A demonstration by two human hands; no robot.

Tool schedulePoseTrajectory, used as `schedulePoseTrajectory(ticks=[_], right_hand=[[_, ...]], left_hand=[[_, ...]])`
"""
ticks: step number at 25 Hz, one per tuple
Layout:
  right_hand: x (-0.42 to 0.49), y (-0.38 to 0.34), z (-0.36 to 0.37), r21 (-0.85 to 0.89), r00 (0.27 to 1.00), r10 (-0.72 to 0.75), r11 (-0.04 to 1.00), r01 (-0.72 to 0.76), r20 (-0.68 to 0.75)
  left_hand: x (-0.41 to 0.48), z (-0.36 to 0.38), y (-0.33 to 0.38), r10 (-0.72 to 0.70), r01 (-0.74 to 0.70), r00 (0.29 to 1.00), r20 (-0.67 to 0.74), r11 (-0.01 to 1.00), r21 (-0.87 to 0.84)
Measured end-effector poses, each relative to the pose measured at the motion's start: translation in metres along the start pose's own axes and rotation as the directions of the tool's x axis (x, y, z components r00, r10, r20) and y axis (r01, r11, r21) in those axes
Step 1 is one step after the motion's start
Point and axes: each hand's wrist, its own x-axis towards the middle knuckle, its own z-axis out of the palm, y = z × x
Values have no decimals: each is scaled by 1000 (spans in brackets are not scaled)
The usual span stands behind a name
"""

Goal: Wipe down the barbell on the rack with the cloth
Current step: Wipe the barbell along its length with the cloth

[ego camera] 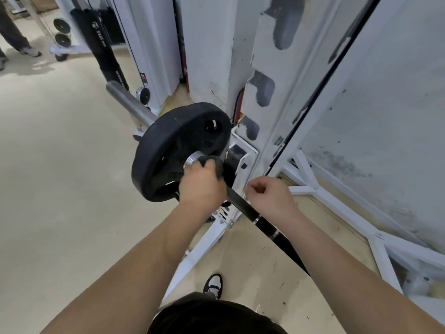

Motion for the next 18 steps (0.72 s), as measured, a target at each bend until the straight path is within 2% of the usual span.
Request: schedulePoseTrajectory(ticks=[2,4,7,9,10,12,13,15,17,18], right_hand=[[2,-5,0,67,997,-12,998,17,-71],[4,-9,-4,102,993,-26,994,38,-119],[5,-18,-8,125,992,-24,991,40,-120],[5,-24,-8,118,991,-5,993,21,-136],[5,-27,-9,112,988,2,994,15,-152],[3,-30,-12,102,982,8,995,12,-189],[3,-32,-14,105,978,9,994,13,-211],[5,-34,-15,115,971,21,993,7,-236],[8,-37,-16,137,971,46,991,-14,-234],[9,-38,-16,156,972,54,988,-18,-230]], left_hand=[[3,12,5,3,-4,999,49,1000,15],[-1,10,-1,4,-2,999,44,999,-49],[-11,6,-26,239,-236,971,24,968,-84],[-1,4,-37,372,-370,925,81,928,-33],[7,2,-36,331,-333,939,95,943,-1],[15,1,-28,164,-165,985,45,986,11],[10,3,-22,144,-144,989,11,990,-2],[-11,11,-21,313,-312,950,20,949,-31],[-17,10,-31,518,-517,852,74,855,-29],[-11,4,-35,510,-512,854,102,859,-11]])
